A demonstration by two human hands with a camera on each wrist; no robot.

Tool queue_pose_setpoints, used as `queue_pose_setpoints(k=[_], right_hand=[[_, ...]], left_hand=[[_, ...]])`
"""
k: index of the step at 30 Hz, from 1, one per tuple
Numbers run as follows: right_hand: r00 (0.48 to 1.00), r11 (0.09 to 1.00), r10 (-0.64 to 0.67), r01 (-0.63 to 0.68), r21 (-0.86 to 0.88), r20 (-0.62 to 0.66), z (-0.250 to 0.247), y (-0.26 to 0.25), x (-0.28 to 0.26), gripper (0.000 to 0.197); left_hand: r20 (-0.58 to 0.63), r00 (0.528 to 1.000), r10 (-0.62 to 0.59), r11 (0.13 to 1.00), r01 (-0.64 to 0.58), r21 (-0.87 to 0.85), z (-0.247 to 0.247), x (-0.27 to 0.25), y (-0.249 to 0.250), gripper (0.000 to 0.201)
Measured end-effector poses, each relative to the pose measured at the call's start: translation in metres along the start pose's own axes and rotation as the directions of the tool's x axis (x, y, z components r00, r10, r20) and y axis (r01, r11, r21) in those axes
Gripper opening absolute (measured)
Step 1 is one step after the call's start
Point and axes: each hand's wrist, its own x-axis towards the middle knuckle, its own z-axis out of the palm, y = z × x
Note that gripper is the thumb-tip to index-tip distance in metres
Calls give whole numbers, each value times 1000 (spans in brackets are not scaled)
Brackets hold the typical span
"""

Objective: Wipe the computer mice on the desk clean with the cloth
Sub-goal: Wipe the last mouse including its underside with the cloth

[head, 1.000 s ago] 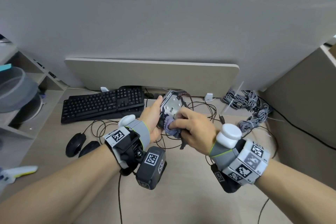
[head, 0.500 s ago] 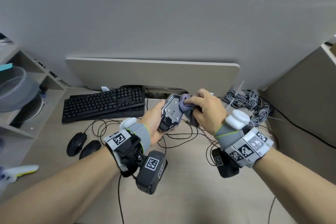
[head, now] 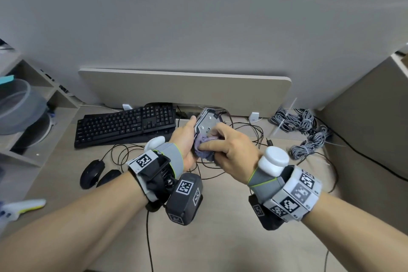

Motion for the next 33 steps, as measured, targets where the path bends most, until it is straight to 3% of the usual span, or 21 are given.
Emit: queue_pose_setpoints(k=[4,10,12,16,20,24,25,28,33], right_hand=[[999,1000,15,-15,7,35,-1,8,-7,31],[963,977,210,-215,-11,-170,-25,45,4,35],[970,983,178,-183,-13,-166,-23,34,5,34],[999,1000,29,-28,11,-19,-12,17,-6,37],[970,980,198,-200,-3,-139,-23,34,10,37],[999,1000,23,-23,-5,25,-11,17,-2,39],[999,999,45,-45,1,31,-15,21,2,42],[960,971,240,-241,14,-142,-26,34,16,44],[996,997,81,-81,16,-22,-15,14,9,45]], left_hand=[[6,1000,22,999,-22,38,-2,4,2,46],[42,999,24,996,-27,82,-7,8,-6,39],[61,998,26,995,-32,95,-4,9,-6,41],[64,998,19,987,-29,155,-3,15,-7,37],[116,993,12,975,-37,219,-2,16,-11,31],[122,992,16,981,-40,191,-3,20,-12,35],[111,993,28,980,-49,195,-4,21,-13,34],[92,995,44,976,-63,209,-3,19,-13,36],[57,996,68,973,-79,216,-2,17,-11,45]])
